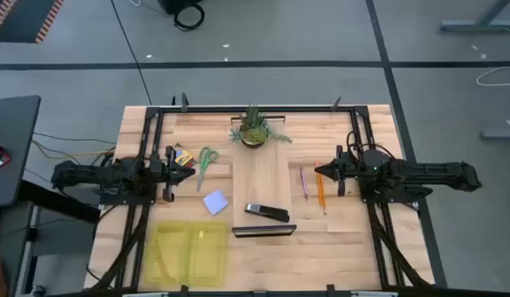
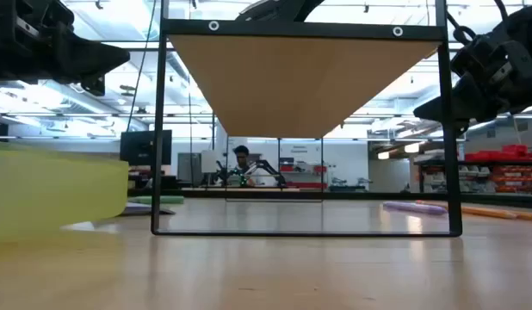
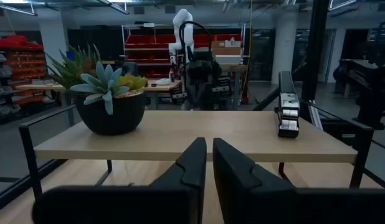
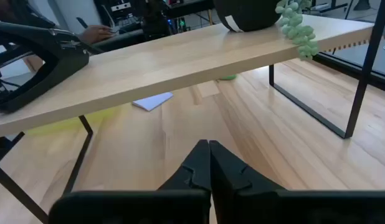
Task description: Pack school essentials
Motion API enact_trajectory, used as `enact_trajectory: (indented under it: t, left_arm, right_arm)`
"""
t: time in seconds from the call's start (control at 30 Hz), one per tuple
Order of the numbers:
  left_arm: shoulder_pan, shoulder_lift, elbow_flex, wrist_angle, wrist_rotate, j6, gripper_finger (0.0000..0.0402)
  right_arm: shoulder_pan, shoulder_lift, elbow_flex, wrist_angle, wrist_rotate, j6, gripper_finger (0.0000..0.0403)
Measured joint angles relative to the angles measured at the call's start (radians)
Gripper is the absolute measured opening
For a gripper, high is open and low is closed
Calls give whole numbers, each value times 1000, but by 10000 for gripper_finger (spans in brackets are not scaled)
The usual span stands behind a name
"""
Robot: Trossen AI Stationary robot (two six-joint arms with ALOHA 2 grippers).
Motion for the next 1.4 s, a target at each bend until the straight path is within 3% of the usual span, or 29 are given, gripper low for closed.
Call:
enact_trajectory:
  t: [1.4]
  left_arm:
    - [0,0,0,0,0,0,37]
  right_arm:
    - [0,0,0,0,0,0,6]
